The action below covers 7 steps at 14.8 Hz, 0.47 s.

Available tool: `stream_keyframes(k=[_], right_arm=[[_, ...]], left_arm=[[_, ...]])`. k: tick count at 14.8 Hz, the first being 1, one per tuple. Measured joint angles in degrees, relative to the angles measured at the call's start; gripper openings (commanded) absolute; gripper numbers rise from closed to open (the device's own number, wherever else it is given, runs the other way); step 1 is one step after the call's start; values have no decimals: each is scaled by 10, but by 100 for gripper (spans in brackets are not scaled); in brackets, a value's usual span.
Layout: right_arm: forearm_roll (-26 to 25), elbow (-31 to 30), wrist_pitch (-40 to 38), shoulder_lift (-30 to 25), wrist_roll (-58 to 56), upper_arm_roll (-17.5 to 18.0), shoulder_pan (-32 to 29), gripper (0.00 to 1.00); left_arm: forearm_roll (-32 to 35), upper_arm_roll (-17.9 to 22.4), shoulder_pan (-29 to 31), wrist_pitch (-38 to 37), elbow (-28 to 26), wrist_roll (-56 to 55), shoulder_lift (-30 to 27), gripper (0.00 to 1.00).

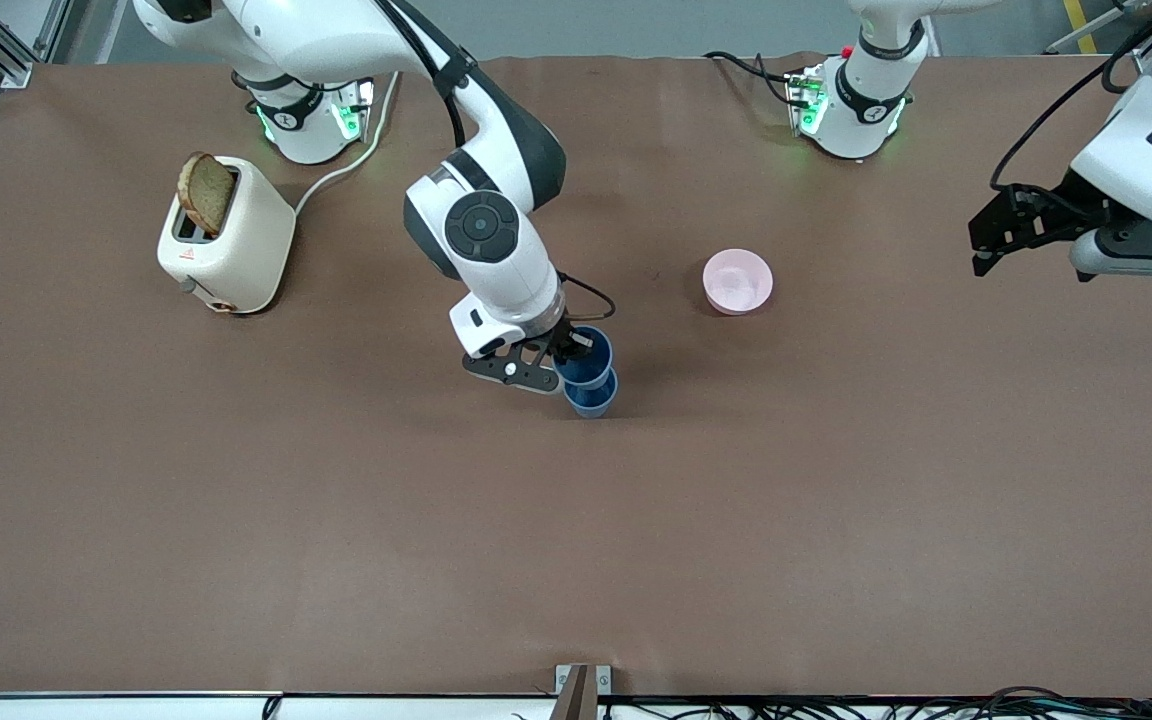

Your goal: Stack blue cups with both arms

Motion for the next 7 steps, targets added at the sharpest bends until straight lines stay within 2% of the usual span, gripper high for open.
stream_keyframes(k=[3,7], right_arm=[[0,0,11,12,-1,0,0,1],[0,0,12,14,-4,-1,0,3]], left_arm=[[-24,55,-25,1,-45,3,-28,100],[-29,70,-25,2,-79,11,-55,100]])
